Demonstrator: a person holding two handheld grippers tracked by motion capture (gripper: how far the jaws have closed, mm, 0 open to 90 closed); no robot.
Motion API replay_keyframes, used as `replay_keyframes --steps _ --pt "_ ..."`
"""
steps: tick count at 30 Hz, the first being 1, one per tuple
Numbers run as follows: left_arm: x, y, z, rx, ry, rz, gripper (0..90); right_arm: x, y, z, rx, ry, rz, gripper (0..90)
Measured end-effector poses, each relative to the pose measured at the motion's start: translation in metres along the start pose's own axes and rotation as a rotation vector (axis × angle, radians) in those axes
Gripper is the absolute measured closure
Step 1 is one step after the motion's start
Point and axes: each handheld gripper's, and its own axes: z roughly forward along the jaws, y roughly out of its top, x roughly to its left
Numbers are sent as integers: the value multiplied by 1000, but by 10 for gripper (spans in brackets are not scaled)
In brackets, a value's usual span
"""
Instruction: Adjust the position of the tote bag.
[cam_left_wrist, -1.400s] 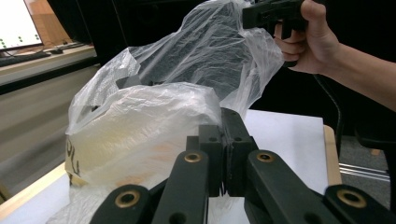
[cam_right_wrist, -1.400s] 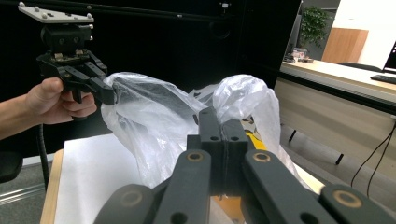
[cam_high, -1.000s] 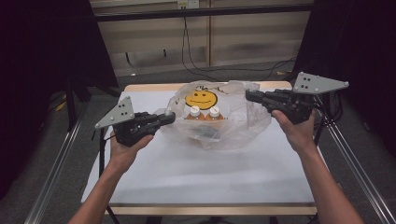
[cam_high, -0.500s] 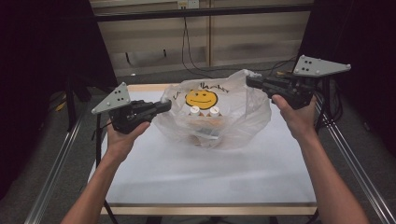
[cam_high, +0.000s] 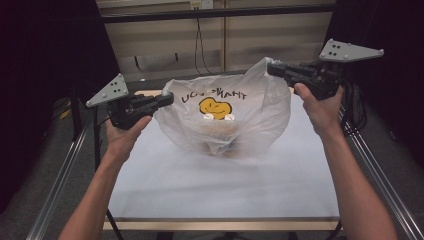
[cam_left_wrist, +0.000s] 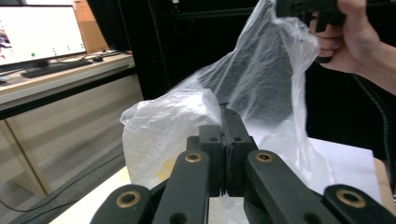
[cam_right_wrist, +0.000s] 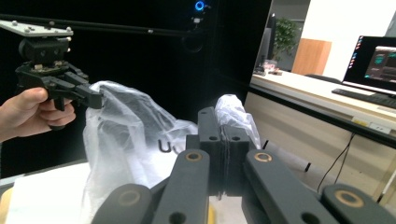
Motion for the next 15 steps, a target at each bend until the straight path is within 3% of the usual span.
replay_keyframes --steps 3,5,15 --pt "7 3 -4 3 12 7 892 -3 4 0 2 -10 -2 899" --pt "10 4 -5 -8 25 -10 892 -4 5 0 -2 -14 -1 899" --pt "28 9 -20 -26 88 -35 894 -24 12 -9 -6 -98 20 900"
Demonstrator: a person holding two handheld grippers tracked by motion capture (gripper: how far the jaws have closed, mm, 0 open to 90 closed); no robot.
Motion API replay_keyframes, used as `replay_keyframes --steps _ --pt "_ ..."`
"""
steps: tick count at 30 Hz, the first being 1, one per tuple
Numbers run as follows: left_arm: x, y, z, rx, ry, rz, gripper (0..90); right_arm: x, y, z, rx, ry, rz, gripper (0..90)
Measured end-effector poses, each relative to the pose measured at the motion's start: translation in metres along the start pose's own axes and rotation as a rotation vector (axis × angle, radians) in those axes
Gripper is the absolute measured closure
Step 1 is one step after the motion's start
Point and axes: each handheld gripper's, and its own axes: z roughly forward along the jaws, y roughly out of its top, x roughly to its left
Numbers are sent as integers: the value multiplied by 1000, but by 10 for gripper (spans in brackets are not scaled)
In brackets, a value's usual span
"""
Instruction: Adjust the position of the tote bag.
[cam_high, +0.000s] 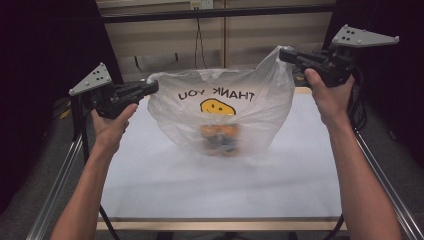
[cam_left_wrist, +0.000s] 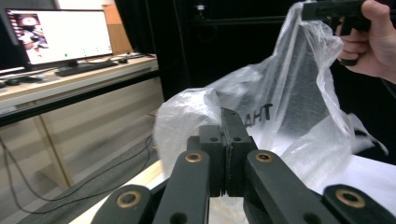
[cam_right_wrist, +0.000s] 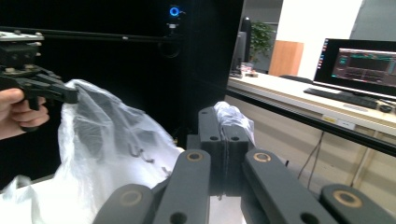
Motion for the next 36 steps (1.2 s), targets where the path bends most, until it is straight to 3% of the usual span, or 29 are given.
replay_keyframes --steps 5,14,18,23,24,27,32,36 --pt "11 3 -12 -6 47 -2 895 -10 -2 -2 10 -36 10 900" --pt "36 1 -26 -25 108 -51 897 -23 -6 -5 17 -80 28 900" --pt "44 -3 -29 -4 129 -62 898 -29 -7 -6 29 -107 33 900" --pt "51 -12 -28 21 153 -70 898 -35 -12 -4 57 -137 26 900" --pt "51 -14 -28 17 158 -87 898 -36 -14 -4 61 -135 27 900" --pt "53 -20 -28 15 139 -111 898 -36 -21 -4 73 -120 41 900" --pt "38 -18 -23 8 96 -65 899 -37 -32 -3 84 -93 62 900" --pt "33 -18 -14 67 97 -25 899 -31 -34 0 103 -65 49 900"
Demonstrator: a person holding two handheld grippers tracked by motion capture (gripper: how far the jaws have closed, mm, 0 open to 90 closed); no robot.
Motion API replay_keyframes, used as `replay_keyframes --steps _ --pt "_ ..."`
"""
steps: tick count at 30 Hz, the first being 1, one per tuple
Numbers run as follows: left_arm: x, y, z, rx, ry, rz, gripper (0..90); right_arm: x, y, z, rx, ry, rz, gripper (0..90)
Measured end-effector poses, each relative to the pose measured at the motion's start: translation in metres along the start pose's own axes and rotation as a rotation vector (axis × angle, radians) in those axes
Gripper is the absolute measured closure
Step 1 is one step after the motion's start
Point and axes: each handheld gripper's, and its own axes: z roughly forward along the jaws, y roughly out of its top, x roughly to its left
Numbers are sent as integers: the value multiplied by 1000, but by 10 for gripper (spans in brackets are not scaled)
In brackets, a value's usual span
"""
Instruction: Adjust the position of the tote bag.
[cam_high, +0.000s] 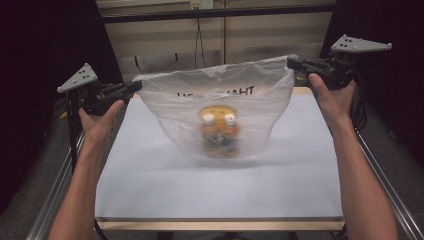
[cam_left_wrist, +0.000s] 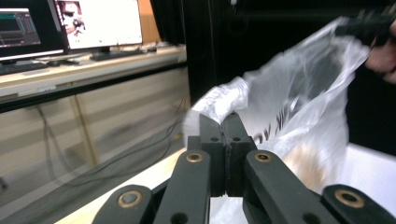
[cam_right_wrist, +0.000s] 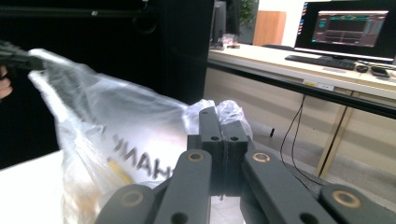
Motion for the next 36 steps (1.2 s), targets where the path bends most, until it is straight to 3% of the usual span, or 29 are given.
replay_keyframes --steps 4,8,13,21,25,36 --pt "-2 -4 7 57 -16 24 898 7 0 4 38 29 -25 900" --pt "0 -8 11 100 0 42 898 11 -3 9 90 25 -50 900" --pt "4 -15 12 149 17 47 898 11 -9 10 111 23 -52 900" --pt "8 -31 5 192 15 35 898 8 -29 2 154 7 -45 900" --pt "6 -38 -4 180 14 35 899 8 -42 -4 166 4 -30 900" --pt "10 -63 -9 256 17 20 899 7 -69 -8 230 -18 -12 900"
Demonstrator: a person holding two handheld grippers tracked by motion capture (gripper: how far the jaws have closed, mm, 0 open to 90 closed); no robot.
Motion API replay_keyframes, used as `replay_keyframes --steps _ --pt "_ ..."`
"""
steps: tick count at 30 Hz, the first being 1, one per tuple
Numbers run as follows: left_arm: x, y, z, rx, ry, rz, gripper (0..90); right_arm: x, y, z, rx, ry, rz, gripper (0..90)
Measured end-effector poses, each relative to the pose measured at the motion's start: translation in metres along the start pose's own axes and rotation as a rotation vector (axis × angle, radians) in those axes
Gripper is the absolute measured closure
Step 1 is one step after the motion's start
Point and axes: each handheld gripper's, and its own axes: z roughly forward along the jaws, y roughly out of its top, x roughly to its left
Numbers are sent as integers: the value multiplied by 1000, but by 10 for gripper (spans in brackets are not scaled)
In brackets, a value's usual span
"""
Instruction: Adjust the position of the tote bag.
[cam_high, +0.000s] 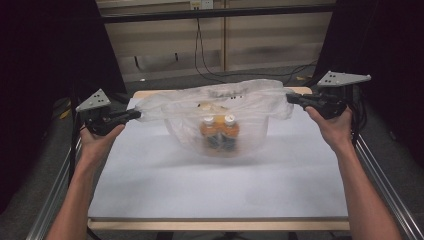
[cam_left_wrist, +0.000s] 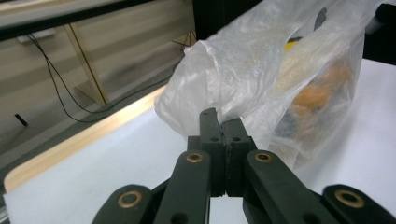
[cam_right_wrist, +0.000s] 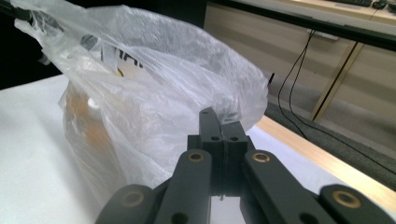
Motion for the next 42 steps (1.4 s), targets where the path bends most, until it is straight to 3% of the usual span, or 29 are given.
replay_keyframes --steps 4,7,10,17,24,30,32,35,39,41,42 --pt "-2 -5 3 -1 -25 0 898 2 -6 4 10 11 2 900" --pt "-4 -10 12 45 -21 14 898 4 -9 10 34 14 2 900" --pt "-6 -13 20 57 -39 12 898 6 -11 14 47 24 1 900" --pt "-15 -7 37 58 -66 20 898 11 -12 27 64 46 -6 900" --pt "-9 -11 49 97 -30 3 898 10 -18 39 92 47 -1 900" --pt "-1 -30 51 112 -27 -35 899 7 -30 39 124 34 12 900" --pt "-1 -35 48 91 -32 -53 899 6 -36 37 123 36 25 900" --pt "-2 -39 38 74 -32 -48 899 8 -44 32 135 35 22 900" --pt "2 -51 25 48 -45 -87 900 4 -60 21 159 13 34 900" --pt "-1 -57 26 56 -52 -80 900 2 -68 19 152 31 63 900" --pt "-3 -58 29 68 -47 -75 900 4 -71 21 164 25 53 900"
